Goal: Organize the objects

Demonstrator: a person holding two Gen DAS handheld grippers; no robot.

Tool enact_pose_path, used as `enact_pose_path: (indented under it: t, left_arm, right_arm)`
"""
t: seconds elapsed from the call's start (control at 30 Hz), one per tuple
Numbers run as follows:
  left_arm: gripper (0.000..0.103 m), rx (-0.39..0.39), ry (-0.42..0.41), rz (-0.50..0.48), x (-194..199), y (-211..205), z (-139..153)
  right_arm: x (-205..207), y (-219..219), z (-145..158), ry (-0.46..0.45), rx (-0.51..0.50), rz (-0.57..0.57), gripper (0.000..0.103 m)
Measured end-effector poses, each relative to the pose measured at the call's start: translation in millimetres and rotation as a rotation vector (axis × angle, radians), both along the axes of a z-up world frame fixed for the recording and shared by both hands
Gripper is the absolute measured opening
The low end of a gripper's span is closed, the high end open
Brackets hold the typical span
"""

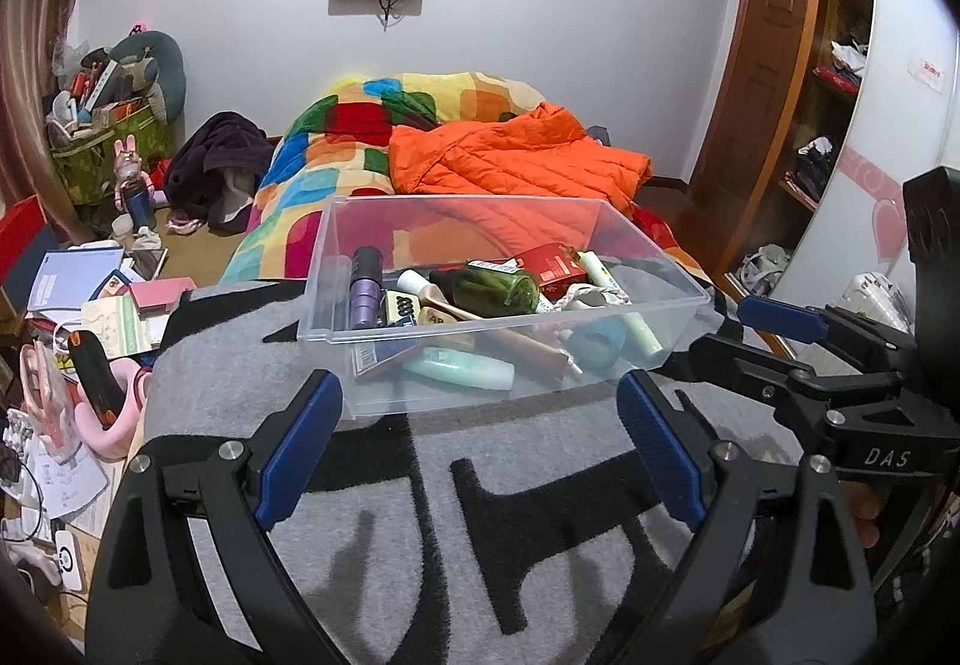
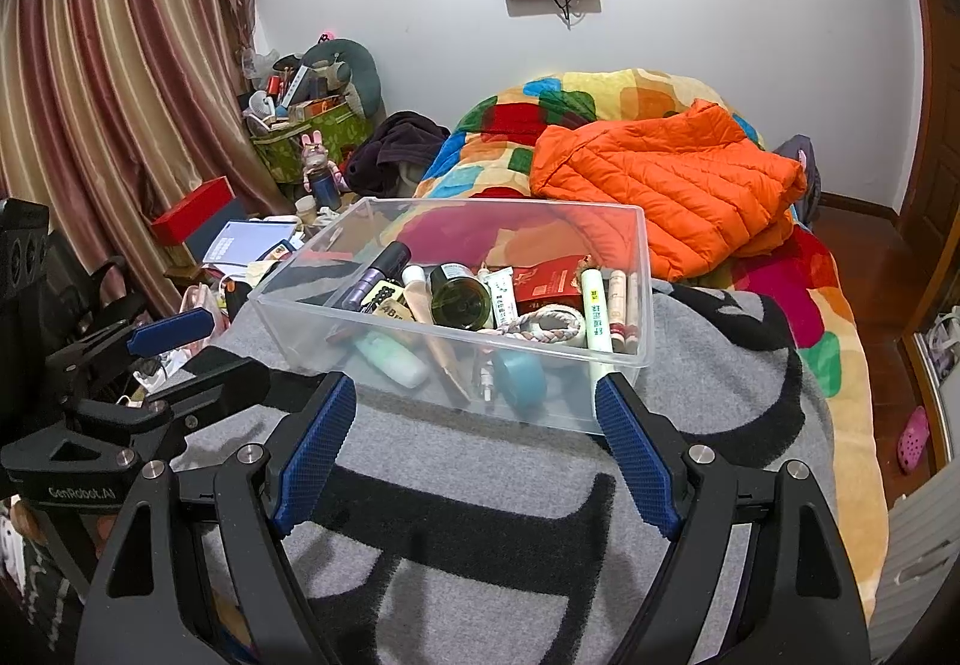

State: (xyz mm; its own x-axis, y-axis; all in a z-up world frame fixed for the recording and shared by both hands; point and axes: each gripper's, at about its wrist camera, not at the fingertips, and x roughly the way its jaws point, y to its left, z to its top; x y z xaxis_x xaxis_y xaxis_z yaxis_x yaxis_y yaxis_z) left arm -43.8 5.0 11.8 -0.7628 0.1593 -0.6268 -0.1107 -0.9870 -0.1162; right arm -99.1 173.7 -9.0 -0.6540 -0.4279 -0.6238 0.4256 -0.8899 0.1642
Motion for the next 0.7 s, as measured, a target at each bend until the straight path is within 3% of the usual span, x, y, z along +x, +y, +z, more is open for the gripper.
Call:
enact_pose_path:
  t: [0.7]
  left_arm:
    - [0.094,0.005,-0.02,0.001,-2.4,-1.1,-3.4]
  right_arm:
    - [1.7,1.4,-2.2,-0.014,0.004,-0.003,0.08]
